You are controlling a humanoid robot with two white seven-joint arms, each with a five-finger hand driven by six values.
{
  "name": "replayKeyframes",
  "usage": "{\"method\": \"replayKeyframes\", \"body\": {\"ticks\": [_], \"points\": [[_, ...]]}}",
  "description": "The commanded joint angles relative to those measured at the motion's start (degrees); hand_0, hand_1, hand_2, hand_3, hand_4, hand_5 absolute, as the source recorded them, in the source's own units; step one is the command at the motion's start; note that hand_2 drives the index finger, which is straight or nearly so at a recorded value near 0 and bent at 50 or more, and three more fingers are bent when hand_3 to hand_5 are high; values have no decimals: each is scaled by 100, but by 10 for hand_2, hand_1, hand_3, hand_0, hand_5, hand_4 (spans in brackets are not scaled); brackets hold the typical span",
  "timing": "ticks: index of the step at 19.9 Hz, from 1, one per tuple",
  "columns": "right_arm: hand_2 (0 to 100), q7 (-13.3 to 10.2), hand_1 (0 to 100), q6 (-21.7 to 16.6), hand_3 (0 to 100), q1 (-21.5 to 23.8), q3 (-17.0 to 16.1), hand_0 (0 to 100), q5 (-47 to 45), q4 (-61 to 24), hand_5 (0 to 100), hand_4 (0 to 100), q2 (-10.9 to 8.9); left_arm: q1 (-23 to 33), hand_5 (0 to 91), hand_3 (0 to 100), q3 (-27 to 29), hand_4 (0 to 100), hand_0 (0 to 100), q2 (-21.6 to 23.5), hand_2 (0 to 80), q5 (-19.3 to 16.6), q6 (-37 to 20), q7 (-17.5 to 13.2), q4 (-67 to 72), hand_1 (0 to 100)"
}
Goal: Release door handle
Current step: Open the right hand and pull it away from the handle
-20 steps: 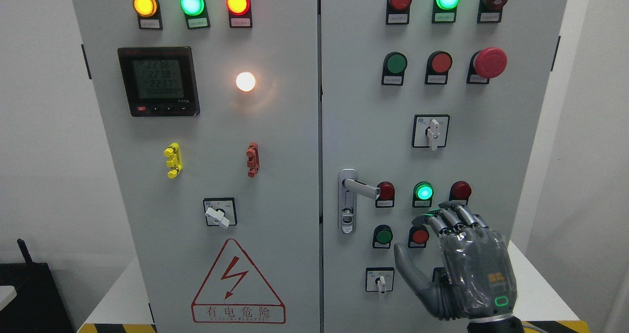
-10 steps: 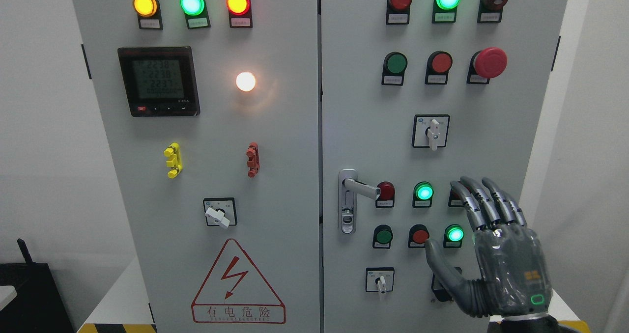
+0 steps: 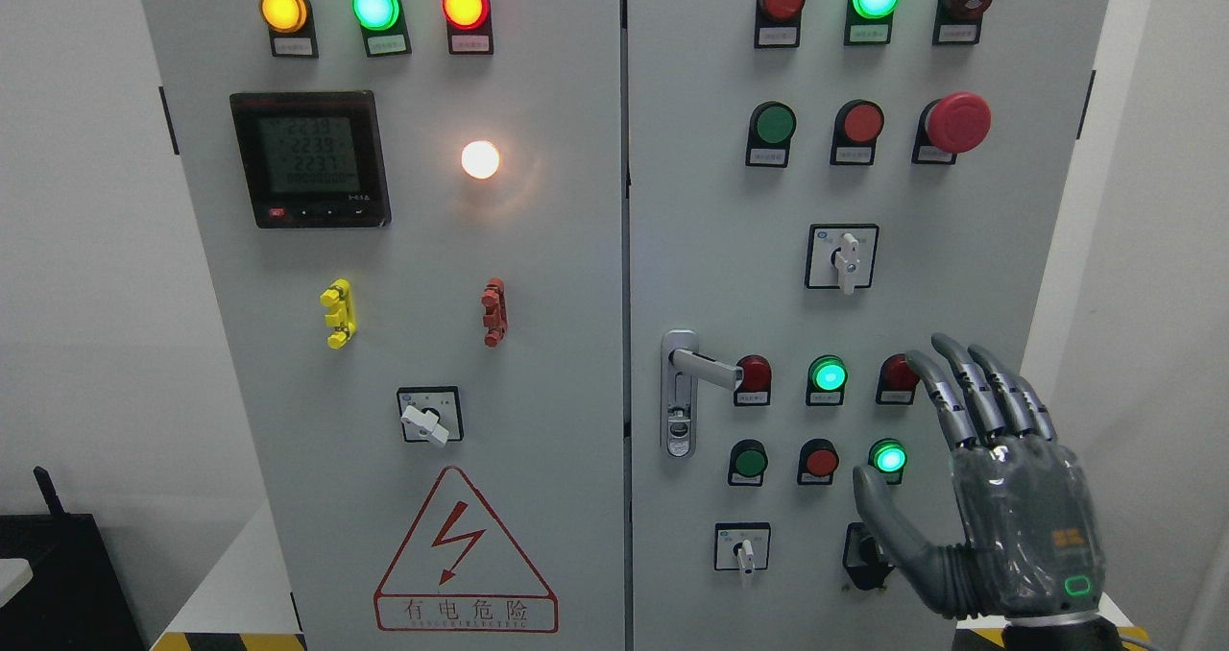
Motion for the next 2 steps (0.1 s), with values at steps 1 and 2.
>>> {"method": "replayKeyframes", "body": {"ticks": [1, 2], "points": [[0, -1, 62, -2, 0, 23, -27, 361, -9, -33, 0, 0, -46, -150, 0, 0, 97, 0, 120, 7, 0, 0, 5, 1, 0, 389], [0, -1, 62, -2, 0, 23, -27, 360, -9, -33, 0, 0, -37, -150, 0, 0, 97, 0, 120, -2, 0, 0, 5, 1, 0, 389]]}}
